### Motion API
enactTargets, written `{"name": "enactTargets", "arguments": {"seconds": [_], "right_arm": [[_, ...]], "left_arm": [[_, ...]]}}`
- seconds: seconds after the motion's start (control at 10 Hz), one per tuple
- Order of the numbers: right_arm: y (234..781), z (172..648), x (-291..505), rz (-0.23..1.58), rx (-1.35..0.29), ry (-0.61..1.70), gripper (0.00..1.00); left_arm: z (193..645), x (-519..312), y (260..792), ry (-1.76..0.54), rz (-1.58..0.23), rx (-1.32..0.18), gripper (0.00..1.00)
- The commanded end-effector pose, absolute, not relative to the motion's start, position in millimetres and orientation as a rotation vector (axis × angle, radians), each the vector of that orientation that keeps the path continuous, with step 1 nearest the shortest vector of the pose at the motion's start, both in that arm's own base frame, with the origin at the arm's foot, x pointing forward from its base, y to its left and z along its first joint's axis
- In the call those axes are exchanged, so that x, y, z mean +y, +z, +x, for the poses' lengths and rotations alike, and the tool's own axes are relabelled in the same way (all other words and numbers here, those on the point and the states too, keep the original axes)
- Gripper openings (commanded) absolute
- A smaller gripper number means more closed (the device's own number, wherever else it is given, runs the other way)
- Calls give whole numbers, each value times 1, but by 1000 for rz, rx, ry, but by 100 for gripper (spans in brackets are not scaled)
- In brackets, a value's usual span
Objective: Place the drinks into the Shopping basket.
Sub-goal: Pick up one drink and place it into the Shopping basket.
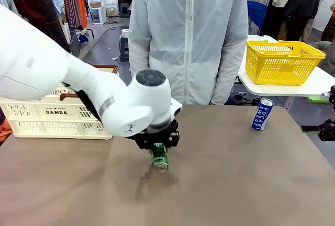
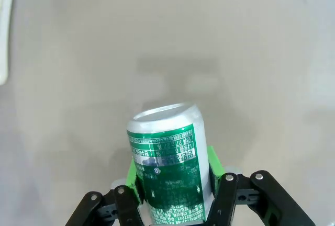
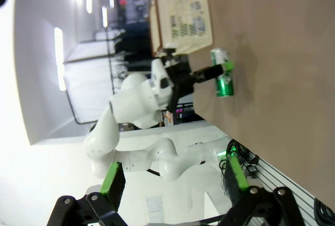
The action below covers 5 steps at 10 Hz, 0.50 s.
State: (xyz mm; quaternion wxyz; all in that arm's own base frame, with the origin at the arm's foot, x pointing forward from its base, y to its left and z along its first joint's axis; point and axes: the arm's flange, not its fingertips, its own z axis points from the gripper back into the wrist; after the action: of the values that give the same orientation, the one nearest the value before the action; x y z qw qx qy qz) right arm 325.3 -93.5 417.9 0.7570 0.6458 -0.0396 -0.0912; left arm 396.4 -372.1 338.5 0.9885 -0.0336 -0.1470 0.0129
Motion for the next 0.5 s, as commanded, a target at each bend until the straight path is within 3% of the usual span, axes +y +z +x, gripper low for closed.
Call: {"name": "enactTargets", "arguments": {"seconds": [0.0,0.2,0.4], "right_arm": [[421,327,-93,1423,-103,-193,100],[421,327,-93,1423,-103,-193,100],[421,327,-93,1423,-103,-193,100]], "left_arm": [[372,-328,426,-13,-76,-286,0],[332,-291,497,-92,-170,-291,0],[290,-267,522,-148,-203,-325,0]]}}
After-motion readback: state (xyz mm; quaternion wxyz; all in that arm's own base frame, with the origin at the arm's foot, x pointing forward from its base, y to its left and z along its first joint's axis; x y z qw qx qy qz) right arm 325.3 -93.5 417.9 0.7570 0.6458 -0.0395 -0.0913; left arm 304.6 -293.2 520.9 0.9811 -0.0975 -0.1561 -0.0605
